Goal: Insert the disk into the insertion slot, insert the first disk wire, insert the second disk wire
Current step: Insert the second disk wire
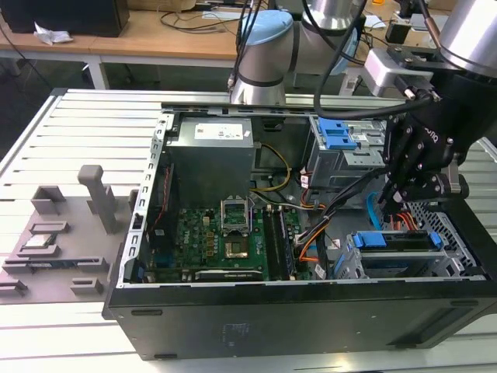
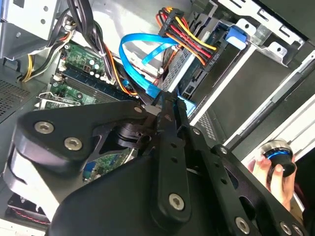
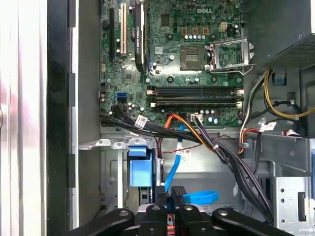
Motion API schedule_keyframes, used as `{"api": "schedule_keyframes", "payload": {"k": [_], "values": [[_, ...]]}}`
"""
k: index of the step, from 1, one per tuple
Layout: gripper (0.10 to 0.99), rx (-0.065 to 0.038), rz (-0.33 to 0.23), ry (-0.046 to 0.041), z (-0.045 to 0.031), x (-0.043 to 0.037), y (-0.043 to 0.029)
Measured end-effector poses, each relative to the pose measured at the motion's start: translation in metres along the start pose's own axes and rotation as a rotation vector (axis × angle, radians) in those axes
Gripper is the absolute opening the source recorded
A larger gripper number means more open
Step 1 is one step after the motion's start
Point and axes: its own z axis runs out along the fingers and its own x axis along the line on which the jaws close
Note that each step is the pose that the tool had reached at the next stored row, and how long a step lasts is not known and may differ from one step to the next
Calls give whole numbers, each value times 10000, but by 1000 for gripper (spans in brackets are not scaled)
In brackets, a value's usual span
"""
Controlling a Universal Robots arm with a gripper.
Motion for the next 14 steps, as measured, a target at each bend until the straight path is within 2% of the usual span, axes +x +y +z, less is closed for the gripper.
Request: {"api": "schedule_keyframes", "payload": {"k": [2, 3, 4, 5, 8, 14], "values": [[161, 1, 2, 13, 1, 28, 0], [161, 2, 6, 115, 5, 65, -1], [161, 3, 6, 175, 26, 85, -17], [161, 5, 9, 199, 43, 86, -40], [161, 5, 10, 222, 120, 84, -96], [161, 5, 11, 270, 178, 100, -152]]}}
